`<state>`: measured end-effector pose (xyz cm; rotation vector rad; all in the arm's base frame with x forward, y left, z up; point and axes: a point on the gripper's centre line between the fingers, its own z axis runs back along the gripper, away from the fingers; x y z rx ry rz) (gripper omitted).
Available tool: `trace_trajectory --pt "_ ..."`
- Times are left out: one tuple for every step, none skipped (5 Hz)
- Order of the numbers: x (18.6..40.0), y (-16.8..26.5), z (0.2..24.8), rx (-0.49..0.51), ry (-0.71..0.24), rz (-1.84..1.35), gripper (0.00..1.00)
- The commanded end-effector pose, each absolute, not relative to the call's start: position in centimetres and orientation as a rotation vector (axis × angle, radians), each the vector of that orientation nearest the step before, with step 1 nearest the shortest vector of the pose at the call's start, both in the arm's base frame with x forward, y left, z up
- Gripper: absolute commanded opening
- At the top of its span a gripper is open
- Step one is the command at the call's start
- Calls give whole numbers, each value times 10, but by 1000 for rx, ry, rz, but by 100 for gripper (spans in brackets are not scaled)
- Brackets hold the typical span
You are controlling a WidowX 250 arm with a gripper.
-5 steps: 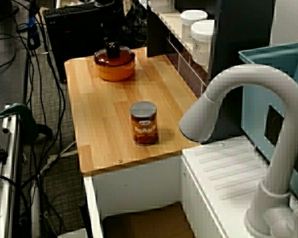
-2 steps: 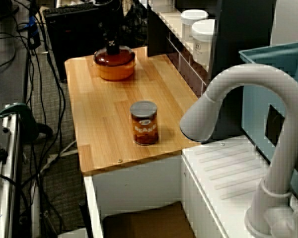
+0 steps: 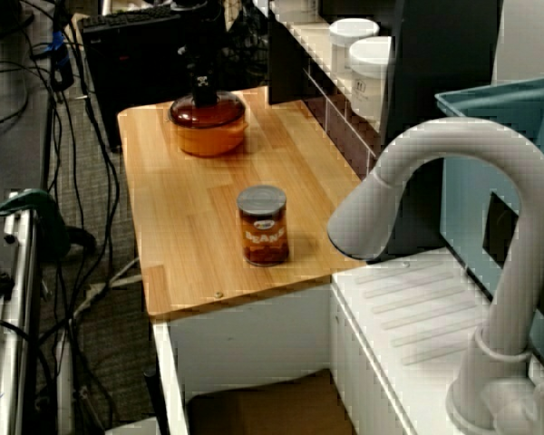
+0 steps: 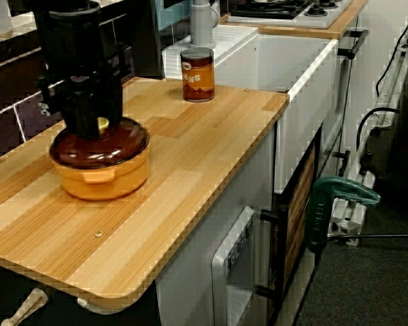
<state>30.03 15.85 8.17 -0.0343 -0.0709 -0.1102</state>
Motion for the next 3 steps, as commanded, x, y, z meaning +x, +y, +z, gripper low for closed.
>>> trace_trajectory --pt "302 131 132 12 -163 -119 0" --pt "297 115 135 2 -175 -141 0" --pt "294 93 131 20 -171 -160 0"
